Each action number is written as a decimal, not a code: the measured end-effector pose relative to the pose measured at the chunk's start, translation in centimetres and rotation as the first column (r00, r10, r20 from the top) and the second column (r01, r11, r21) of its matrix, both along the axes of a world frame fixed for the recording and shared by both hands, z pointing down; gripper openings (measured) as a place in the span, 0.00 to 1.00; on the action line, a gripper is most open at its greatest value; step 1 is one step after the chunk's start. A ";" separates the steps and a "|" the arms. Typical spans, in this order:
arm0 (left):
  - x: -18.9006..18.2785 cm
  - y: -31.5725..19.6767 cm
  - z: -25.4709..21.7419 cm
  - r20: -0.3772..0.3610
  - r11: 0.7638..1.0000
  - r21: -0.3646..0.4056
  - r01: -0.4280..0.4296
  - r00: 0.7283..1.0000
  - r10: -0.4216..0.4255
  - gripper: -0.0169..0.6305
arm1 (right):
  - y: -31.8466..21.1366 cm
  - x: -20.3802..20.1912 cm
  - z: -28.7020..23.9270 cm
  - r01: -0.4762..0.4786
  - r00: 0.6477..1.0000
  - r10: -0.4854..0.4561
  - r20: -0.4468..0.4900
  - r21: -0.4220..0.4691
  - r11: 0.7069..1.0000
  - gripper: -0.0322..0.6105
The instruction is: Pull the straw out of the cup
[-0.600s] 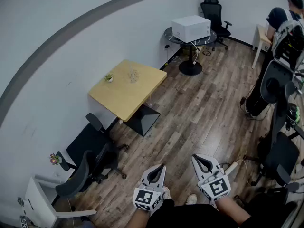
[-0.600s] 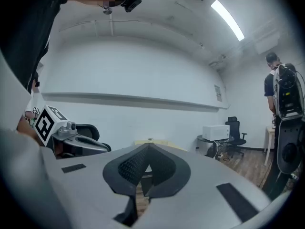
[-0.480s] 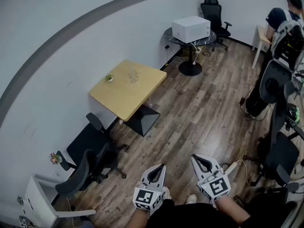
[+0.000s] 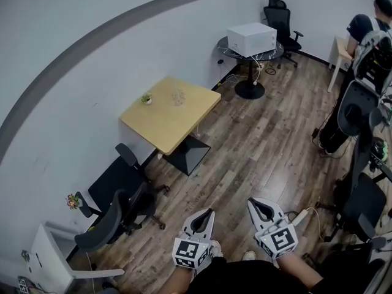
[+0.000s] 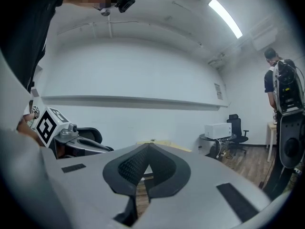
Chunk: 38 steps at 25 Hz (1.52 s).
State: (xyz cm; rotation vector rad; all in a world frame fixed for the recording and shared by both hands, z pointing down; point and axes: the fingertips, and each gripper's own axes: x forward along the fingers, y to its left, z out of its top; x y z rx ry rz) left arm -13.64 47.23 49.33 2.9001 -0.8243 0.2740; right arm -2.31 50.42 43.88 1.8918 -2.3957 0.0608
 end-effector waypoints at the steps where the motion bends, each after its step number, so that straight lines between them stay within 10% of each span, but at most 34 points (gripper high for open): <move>1: -0.3 -0.3 0.1 -0.003 1.000 -0.008 0.004 1.000 -0.004 0.09 | -0.3 -0.3 -0.1 -0.002 1.000 0.002 0.002 0.002 1.000 0.08; 15: -4.1 -5.0 -0.4 -0.042 0.999 0.016 0.038 0.998 -0.037 0.57 | -4.4 -3.7 -0.3 -0.049 0.999 0.049 -0.021 0.007 0.999 0.08; 38: -2.5 -15.3 -2.5 -0.118 0.997 0.077 0.030 0.993 -0.021 0.59 | -16.6 -0.6 -1.9 -0.042 0.997 0.048 -0.068 0.086 0.995 0.08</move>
